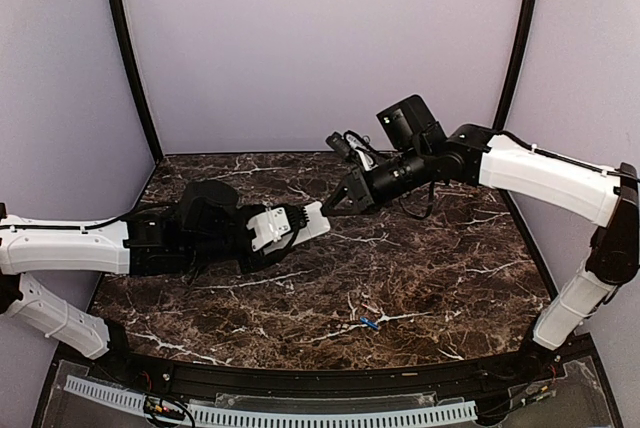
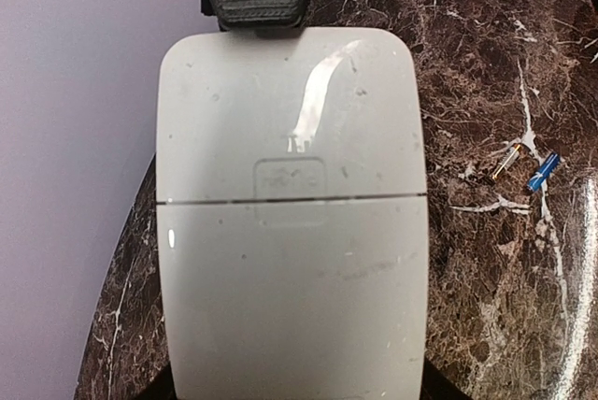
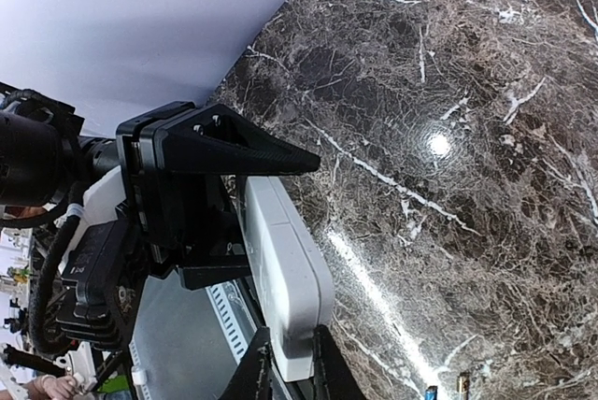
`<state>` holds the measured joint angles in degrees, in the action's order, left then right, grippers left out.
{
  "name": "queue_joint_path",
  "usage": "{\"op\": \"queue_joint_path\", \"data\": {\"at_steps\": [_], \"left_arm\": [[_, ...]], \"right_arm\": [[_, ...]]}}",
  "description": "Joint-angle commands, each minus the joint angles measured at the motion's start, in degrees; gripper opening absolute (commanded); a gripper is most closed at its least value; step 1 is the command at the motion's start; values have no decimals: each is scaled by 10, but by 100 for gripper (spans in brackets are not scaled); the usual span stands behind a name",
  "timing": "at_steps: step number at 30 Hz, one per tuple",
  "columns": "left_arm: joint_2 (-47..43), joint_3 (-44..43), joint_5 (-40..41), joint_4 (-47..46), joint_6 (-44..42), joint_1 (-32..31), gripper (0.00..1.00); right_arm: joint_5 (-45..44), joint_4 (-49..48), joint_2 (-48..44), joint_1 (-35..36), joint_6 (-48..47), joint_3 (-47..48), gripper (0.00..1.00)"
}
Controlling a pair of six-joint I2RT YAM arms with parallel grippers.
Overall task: Load the batteries into the remote control
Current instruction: Remove the battery cover from the remote control.
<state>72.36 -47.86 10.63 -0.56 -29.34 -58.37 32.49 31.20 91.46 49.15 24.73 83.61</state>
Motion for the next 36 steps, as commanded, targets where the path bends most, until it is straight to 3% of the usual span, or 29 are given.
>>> {"op": "queue_joint_path", "data": {"at_steps": [1,10,15,19,27,30,33,36], "left_arm": [[9,-15,1,2,4,4,0],[9,-15,0,0,5,5,0],[6,-14,-3,-2,4,6,0],[5,-14,-5,-2,3,6,0],[7,-14,-12,-5,6,7,0],[3,-13,-15,-5,11,10,0],[-5,-11,-23,-6,14,14,0],[-6,-13,-30,-6,16,20,0]], "right_arm": [[46,-47,1,12,2,-3,17],[47,-47,22,13,1,-5,17],[-59,21,40,12,-10,21,35],[-63,23,54,14,-12,28,49],[-12,-36,82,17,-7,35,55],[6,-44,90,17,-8,36,51],[7,-37,89,17,-14,33,29],[-8,-25,78,14,-19,25,17]]}}
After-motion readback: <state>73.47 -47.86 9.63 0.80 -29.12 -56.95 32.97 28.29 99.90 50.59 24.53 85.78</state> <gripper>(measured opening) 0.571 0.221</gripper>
